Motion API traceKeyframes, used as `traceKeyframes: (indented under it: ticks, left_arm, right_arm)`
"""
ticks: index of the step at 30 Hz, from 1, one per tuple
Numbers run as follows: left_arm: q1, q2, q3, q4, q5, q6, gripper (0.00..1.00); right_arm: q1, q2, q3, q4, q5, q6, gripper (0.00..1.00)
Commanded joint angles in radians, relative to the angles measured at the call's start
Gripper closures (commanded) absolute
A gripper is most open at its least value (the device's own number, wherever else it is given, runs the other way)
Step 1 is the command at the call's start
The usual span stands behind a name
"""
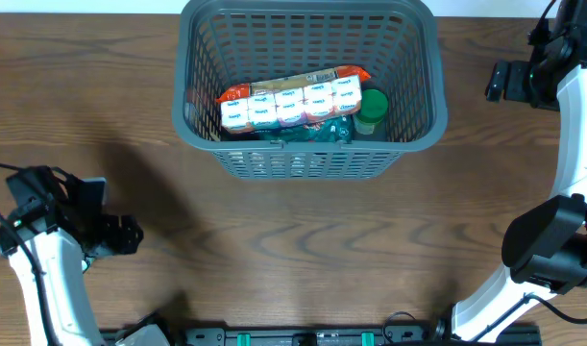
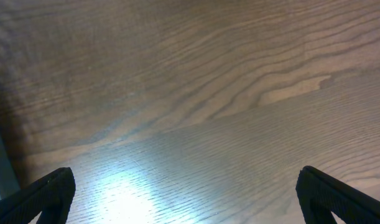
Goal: Pack container
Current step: 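Lower the left gripper to the mint-green tissue pack and grasp it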
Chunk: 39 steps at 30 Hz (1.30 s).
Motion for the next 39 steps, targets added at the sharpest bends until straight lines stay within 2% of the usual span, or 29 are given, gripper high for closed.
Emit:
traceKeyframes:
  ticks: [1,4,14,34,36,39]
  left_arm:
    - [0.004,0.029,0.010,0.012,-0.026,0.088,0.01]
    - [0.004,0.060,0.010,0.025,-0.072,0.113,0.01]
    - [0.055,0.152,0.010,0.137,-0.090,0.178,0.01]
    - [0.137,0.409,0.010,0.274,-0.089,0.179,0.00]
    - [0.137,0.413,0.010,0.275,-0.089,0.179,0.04]
    - [0.137,0.413,0.010,0.289,-0.089,0.179,0.19]
  right_arm:
    - [0.002,0.006,-0.003,0.002,0.002,-0.016,0.01]
    - [0.002,0.006,-0.003,0.002,0.002,-0.016,0.01]
    - [0.002,0.006,-0.003,0.000,0.002,0.011,0.01]
    - [0.002,0.006,-0.003,-0.031,0.002,0.049,0.01]
    - [0.002,0.006,-0.003,-0.035,0.002,0.050,0.01]
    - [0.002,0.006,-0.003,-0.040,0.002,0.057,0.01]
